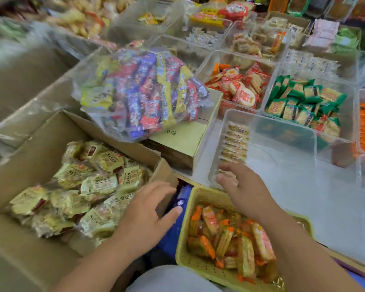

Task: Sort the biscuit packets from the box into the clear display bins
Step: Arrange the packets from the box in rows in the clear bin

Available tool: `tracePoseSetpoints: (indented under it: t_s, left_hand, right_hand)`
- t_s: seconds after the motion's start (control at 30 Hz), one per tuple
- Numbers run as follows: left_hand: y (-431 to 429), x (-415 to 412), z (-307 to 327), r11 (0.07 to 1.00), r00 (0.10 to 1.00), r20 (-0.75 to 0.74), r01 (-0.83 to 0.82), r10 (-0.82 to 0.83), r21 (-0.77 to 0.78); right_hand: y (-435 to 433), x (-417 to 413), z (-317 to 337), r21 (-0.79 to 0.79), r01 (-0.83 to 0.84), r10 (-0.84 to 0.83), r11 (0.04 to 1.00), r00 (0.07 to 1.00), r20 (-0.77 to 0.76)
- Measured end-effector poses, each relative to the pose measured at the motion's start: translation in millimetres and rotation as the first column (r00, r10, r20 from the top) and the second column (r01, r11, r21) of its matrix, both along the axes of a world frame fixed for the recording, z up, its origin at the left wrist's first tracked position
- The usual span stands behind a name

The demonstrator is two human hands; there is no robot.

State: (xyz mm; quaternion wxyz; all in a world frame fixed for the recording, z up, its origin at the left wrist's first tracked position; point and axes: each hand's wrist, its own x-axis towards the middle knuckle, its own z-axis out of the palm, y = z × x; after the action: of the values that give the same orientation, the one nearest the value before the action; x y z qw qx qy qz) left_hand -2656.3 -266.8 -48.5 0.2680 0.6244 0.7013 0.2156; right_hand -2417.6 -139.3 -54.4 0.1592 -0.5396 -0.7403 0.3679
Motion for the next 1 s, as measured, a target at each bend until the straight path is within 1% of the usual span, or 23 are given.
tracePoseSetpoints:
  t_s: [0.1, 0.2, 0.23, 0.3, 0.37, 0.43, 0.47, 0.5, 0.57, 0.67, 0.73, 0.8, 0.9, 0.93, 0.97, 1.0]
  left_hand:
    - [-31, -53, 2, 0.988, 0.988, 0.038, -0.154, 0.152, 0.029]
    - [-56, -116, -1, 0.958, 0.958, 0.034, -0.286, 0.286, -0.006]
    - [-62, -139, -3, 0.949, 0.95, -0.001, -0.313, 0.313, -0.029]
    - [-71, -186, -11, 0.936, 0.937, -0.121, -0.339, 0.326, -0.1]
    - [-73, -235, -20, 0.923, 0.924, -0.226, -0.348, 0.308, -0.166]
    - [-71, -280, -31, 0.911, 0.904, -0.338, -0.346, 0.26, -0.225]
    - [-68, -300, -36, 0.908, 0.892, -0.393, -0.338, 0.224, -0.25]
    - [-64, -317, -42, 0.902, 0.881, -0.437, -0.327, 0.183, -0.281]
    - [-55, -343, -51, 0.878, 0.877, -0.473, -0.29, 0.084, -0.381]
    - [-37, -360, -61, 0.836, 0.905, -0.419, -0.172, -0.075, -0.522]
    - [-25, -365, -62, 0.79, 0.908, -0.385, -0.111, -0.167, -0.603]
    - [-12, -367, -59, 0.699, 0.896, -0.338, -0.045, -0.287, -0.714]
    - [2, -369, -54, 0.531, 0.889, -0.19, 0.068, -0.416, -0.845]
    - [4, -369, -53, 0.504, 0.885, -0.168, 0.085, -0.435, -0.859]
    - [5, -367, -53, 0.504, 0.877, -0.168, 0.094, -0.45, -0.859]
    - [4, -364, -53, 0.524, 0.866, -0.188, 0.096, -0.463, -0.846]
  right_hand:
    - [-40, -64, 6, 0.072, -0.168, 0.167, 0.983, 0.986, 0.009]
    - [-77, -126, 7, 0.112, -0.312, 0.309, 0.944, 0.95, 0.039]
    - [-88, -146, 6, 0.122, -0.344, 0.342, 0.931, 0.939, 0.042]
    - [-109, -183, 2, 0.116, -0.381, 0.373, 0.917, 0.924, 0.084]
    - [-125, -212, -7, 0.061, -0.387, 0.367, 0.92, 0.906, 0.211]
    - [-135, -230, -16, 0.022, -0.393, 0.348, 0.919, 0.838, 0.42]
    - [-138, -235, -18, 0.018, -0.387, 0.328, 0.922, 0.803, 0.498]
    - [-140, -238, -20, 0.025, -0.372, 0.3, 0.928, 0.786, 0.54]
    - [-142, -240, -22, 0.057, -0.338, 0.25, 0.939, 0.789, 0.561]
    - [-142, -239, -24, 0.07, -0.315, 0.218, 0.947, 0.784, 0.581]
    - [-144, -241, -23, 0.07, -0.301, 0.205, 0.951, 0.784, 0.586]
    - [-145, -244, -23, 0.078, -0.288, 0.189, 0.955, 0.785, 0.589]
    - [-145, -246, -23, 0.085, -0.282, 0.173, 0.956, 0.771, 0.613]
    - [-146, -246, -23, 0.086, -0.281, 0.169, 0.956, 0.763, 0.623]
    - [-146, -246, -24, 0.086, -0.279, 0.164, 0.956, 0.758, 0.631]
    - [-147, -246, -24, 0.088, -0.274, 0.158, 0.958, 0.757, 0.635]
